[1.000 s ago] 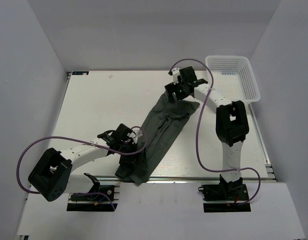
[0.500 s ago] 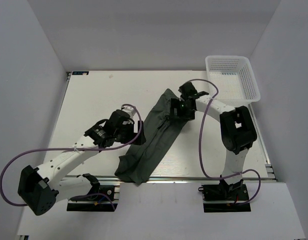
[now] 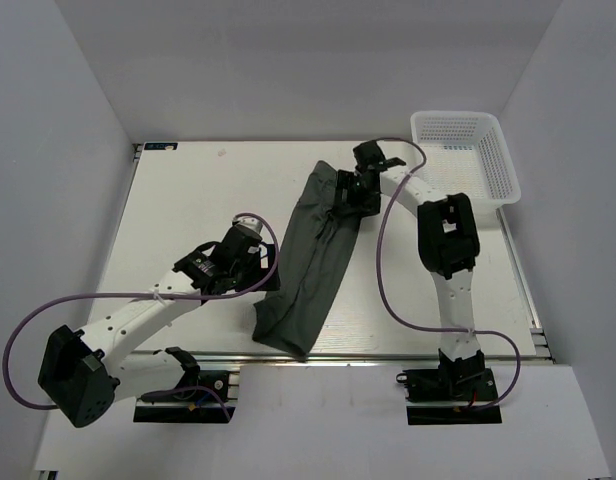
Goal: Fold and stack the t-shirts
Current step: Rotate the tshirt 90 degrees
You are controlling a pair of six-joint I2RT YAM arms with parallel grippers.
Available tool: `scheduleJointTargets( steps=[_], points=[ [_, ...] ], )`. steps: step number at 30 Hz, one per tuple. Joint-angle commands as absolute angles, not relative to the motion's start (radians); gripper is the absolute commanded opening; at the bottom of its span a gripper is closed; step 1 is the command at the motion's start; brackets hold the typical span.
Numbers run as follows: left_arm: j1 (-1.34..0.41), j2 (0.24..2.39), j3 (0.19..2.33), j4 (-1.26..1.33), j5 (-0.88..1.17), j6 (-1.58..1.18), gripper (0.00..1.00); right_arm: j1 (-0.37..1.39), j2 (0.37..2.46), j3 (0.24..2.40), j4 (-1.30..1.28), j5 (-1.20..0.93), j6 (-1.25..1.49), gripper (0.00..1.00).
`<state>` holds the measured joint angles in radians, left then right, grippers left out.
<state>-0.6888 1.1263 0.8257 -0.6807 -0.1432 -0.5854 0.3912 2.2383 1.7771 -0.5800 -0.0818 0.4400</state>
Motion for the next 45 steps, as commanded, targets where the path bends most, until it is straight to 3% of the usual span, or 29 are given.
scheduleJointTargets(
  steps=[1,3,7,17,26,37,45],
  points=[
    [-0.687,1.118,0.824,-0.672,-0.152,-0.597,1.00,0.324,2.452,1.990,-0.635,-0.076,0.329,0.90],
    [-0.687,1.127,0.824,-0.663,-0.143,-0.597,1.00,0.311,2.538,2.230,-0.688,-0.086,0.263,0.90],
    [-0.687,1.152,0.824,-0.637,-0.120,-0.563,1.00,0.281,2.513,2.321,-0.665,-0.132,0.172,0.90],
    [-0.687,1.345,0.825,-0.442,0.004,-0.476,1.00,0.302,1.938,1.734,-0.523,-0.170,0.150,0.90],
    [-0.687,1.486,0.865,-0.322,-0.038,-0.437,0.88,0.296,1.429,1.052,-0.288,-0.163,0.334,0.90],
    [-0.687,1.574,0.847,-0.172,0.040,-0.437,0.81,0.298,1.209,0.824,-0.310,-0.196,0.379,0.90],
    [-0.687,1.638,0.855,-0.147,0.077,-0.428,0.62,0.296,1.170,0.810,-0.334,-0.153,0.365,0.90]
  ],
)
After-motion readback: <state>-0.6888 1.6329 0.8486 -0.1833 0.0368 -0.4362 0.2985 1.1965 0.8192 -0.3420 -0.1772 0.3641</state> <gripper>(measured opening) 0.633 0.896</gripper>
